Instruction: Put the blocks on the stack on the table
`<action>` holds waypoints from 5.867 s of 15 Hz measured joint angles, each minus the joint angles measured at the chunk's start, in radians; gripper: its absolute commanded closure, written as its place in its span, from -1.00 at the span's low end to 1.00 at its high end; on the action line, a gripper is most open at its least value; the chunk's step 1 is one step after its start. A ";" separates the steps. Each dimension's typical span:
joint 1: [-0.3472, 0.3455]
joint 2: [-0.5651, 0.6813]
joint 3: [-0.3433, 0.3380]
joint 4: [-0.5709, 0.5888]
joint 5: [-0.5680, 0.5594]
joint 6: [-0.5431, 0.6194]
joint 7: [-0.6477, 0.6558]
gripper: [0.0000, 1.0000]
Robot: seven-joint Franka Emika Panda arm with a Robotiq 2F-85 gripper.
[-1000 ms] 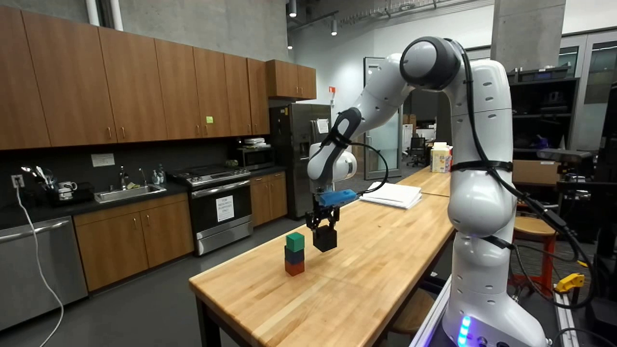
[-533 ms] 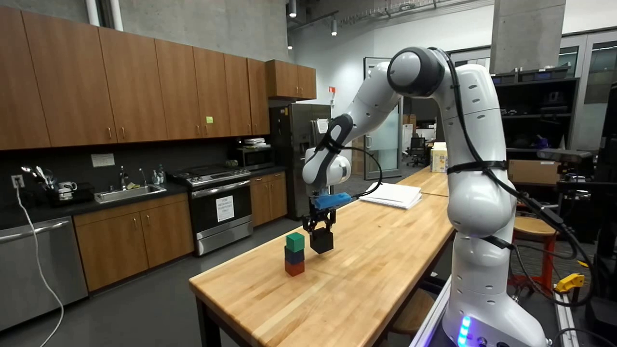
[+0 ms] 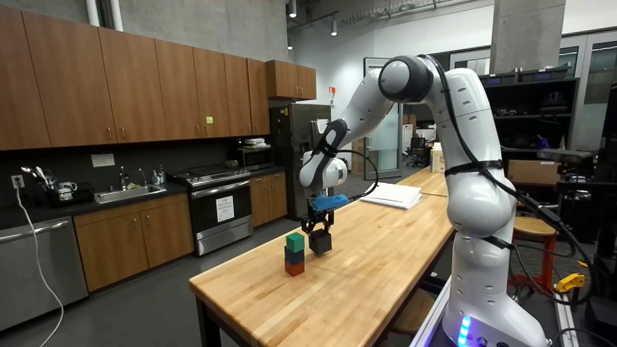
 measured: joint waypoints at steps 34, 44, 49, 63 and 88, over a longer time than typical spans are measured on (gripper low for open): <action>0.028 -0.204 0.025 -0.018 0.084 -0.171 0.000 -1.00; 0.051 -0.263 0.071 -0.030 0.274 -0.305 0.013 -1.00; 0.085 -0.262 0.106 -0.070 0.191 -0.188 -0.010 -1.00; 0.119 -0.226 0.147 -0.128 -0.016 -0.062 -0.016 -0.50; 0.195 -0.259 0.212 -0.220 -0.088 -0.046 -0.005 0.50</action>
